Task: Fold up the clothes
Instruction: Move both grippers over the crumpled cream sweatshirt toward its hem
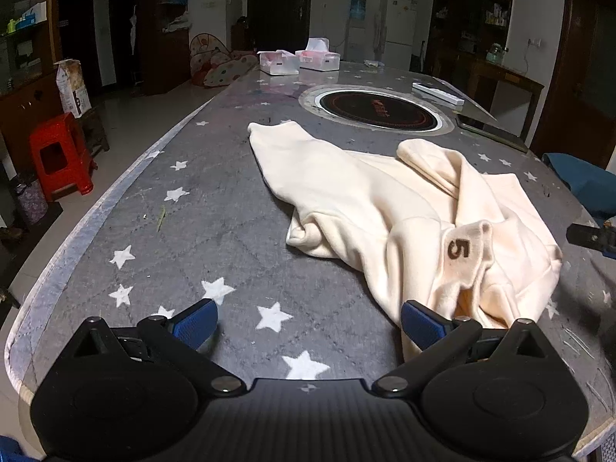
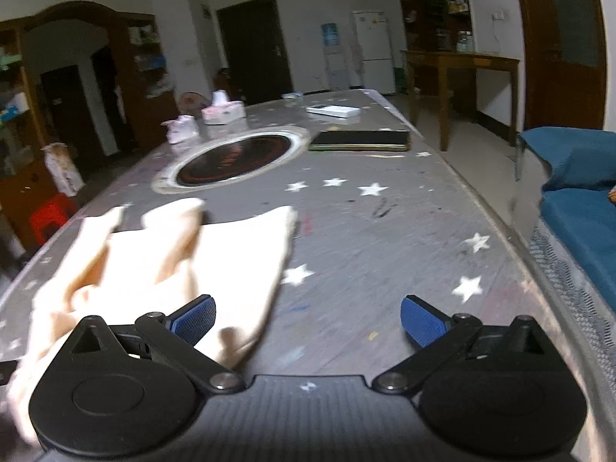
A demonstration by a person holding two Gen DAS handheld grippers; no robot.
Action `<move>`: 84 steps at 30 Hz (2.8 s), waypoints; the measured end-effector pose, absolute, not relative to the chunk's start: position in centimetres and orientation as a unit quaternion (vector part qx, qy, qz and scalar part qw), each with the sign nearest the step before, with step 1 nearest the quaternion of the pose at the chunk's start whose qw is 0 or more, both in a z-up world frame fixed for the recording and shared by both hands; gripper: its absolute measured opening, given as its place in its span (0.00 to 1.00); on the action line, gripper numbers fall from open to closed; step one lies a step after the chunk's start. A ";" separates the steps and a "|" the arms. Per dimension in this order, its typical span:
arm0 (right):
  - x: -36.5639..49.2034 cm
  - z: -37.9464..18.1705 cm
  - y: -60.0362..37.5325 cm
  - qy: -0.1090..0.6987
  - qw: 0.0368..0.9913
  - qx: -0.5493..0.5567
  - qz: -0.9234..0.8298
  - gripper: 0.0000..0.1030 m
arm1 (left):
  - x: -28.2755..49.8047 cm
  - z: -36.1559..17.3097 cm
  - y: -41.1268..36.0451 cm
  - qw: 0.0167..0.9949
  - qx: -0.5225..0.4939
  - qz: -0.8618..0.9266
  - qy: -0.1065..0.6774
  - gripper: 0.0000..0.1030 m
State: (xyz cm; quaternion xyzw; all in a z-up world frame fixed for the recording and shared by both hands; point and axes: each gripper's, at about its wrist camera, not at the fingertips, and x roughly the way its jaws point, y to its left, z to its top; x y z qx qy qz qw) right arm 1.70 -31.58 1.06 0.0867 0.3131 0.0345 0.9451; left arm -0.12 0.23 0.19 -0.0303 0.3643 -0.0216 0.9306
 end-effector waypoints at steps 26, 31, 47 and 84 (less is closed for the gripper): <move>-2.5 1.6 -26.1 0.309 0.942 0.068 0.108 1.00 | -1.8 1.1 -1.9 0.930 -0.008 -0.026 0.366 1.00; -3.6 2.1 -25.7 0.316 0.940 0.071 0.112 1.00 | -2.0 1.1 -2.1 0.929 -0.002 -0.023 0.368 1.00; -3.8 1.9 -25.0 0.330 0.934 0.068 0.116 1.00 | -2.0 0.8 -2.0 0.926 -0.005 -0.021 0.377 1.00; -2.7 1.3 -23.9 0.344 0.928 0.060 0.128 1.00 | -0.6 0.3 -2.0 0.920 -0.005 -0.025 0.391 1.00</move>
